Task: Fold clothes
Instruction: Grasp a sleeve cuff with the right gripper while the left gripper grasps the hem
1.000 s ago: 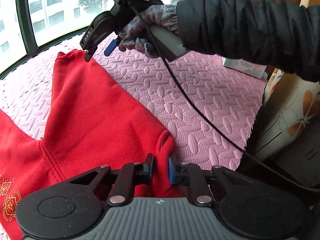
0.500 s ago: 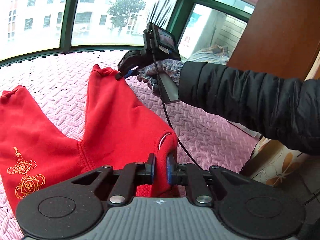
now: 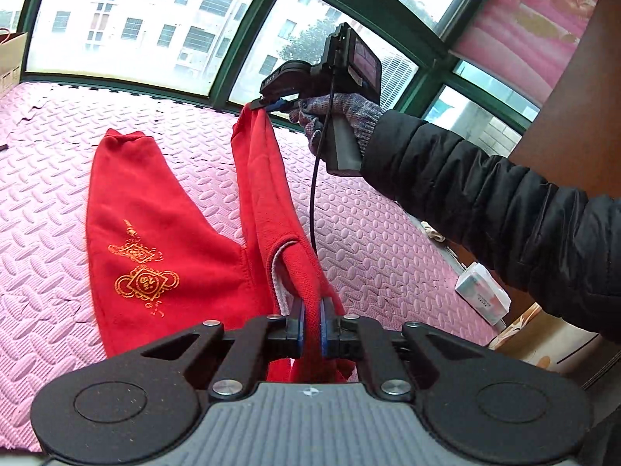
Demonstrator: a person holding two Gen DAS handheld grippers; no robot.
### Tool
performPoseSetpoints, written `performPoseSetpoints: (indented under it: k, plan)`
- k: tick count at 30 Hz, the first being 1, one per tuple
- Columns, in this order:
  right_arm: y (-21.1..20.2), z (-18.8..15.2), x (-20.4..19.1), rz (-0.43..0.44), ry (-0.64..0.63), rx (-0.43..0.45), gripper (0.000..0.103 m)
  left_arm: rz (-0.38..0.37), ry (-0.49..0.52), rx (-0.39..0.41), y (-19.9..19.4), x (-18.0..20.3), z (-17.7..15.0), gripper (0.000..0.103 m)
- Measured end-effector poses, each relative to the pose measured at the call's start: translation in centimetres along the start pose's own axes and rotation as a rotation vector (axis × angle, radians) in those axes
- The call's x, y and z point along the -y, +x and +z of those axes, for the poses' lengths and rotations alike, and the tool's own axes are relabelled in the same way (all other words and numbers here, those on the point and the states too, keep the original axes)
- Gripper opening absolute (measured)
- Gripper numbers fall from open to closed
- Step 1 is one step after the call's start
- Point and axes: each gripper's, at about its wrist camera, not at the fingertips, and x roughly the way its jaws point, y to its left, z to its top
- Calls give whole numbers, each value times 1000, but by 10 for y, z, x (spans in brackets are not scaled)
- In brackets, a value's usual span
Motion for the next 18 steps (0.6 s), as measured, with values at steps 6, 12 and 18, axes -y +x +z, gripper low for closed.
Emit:
performPoseSetpoints:
  k: [6, 12, 18]
  plan:
    - [25, -13, -70, 55, -79, -22, 7, 26, -47, 23, -23, -17, -10, 8]
    - [48, -36, -130, 97, -167, -65, 7, 50, -71, 21, -37, -29, -22, 8]
    - [70, -58, -164, 171, -209, -142, 8, 61, -86, 22, -44, -33, -28, 8]
